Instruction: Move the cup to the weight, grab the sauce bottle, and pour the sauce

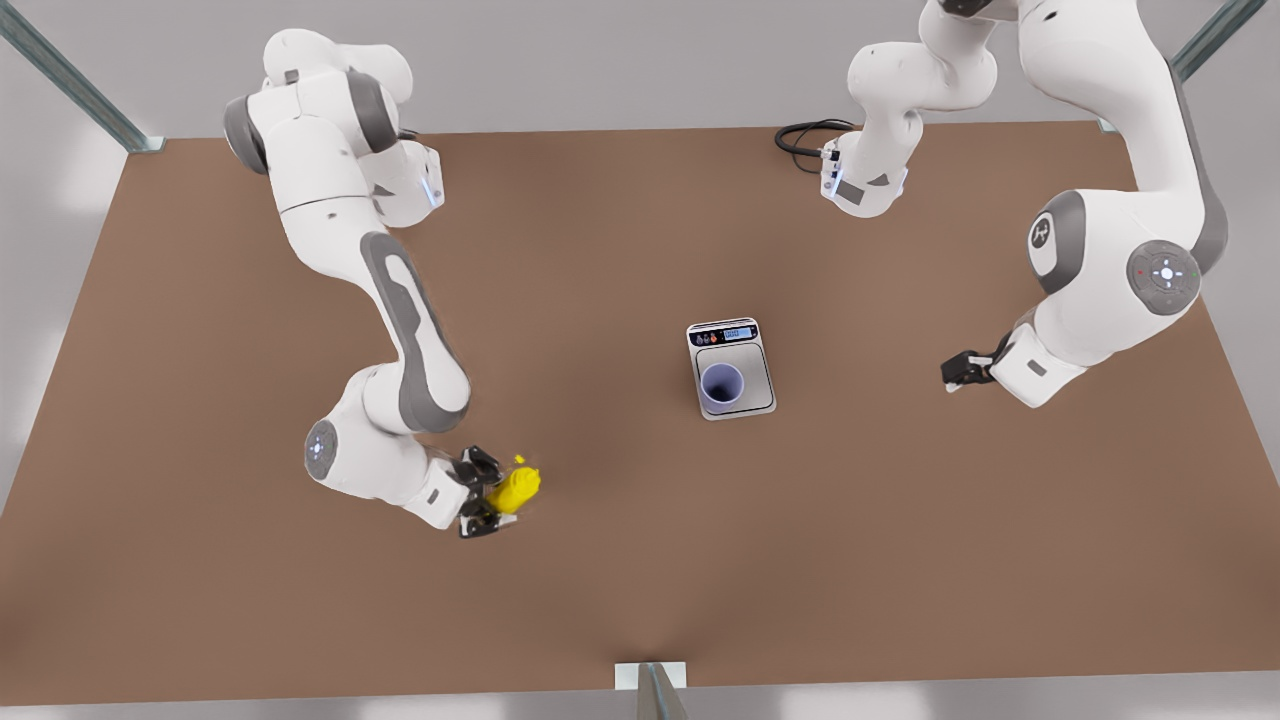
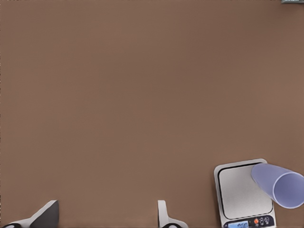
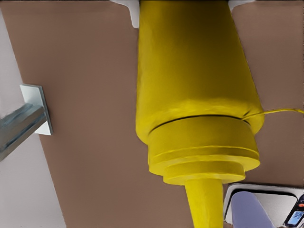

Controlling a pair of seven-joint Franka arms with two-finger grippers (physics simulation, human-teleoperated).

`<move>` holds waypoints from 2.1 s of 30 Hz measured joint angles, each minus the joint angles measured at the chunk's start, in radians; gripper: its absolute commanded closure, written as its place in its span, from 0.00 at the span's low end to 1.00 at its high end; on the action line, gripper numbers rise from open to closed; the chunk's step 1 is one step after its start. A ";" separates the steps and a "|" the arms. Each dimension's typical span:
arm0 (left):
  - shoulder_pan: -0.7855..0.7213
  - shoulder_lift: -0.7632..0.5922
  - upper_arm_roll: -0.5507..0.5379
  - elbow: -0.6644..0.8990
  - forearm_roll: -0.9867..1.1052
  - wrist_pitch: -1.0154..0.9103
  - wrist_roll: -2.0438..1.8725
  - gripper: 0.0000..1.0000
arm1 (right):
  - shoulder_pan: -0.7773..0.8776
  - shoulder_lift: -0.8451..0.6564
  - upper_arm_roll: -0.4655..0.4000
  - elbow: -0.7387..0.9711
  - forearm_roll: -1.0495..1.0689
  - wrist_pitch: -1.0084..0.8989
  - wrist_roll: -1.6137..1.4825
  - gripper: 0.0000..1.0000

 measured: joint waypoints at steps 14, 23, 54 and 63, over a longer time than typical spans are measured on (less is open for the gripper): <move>-0.031 0.014 0.000 -0.001 0.008 0.000 -0.047 0.00 | -0.157 0.187 0.003 -0.070 0.629 -0.215 -0.503 0.39; -0.034 0.021 0.000 -0.002 0.008 0.005 -0.048 0.00 | -0.157 0.192 -0.002 -0.078 0.623 -0.217 -0.473 0.39; -0.037 0.025 0.000 0.000 0.008 0.005 -0.066 0.00 | -0.161 0.188 -0.032 -0.088 0.588 -0.247 -0.454 0.00; -0.036 0.028 -0.001 0.000 0.008 0.008 -0.066 0.00 | -0.315 0.135 -0.127 0.154 -0.029 -0.585 0.068 0.00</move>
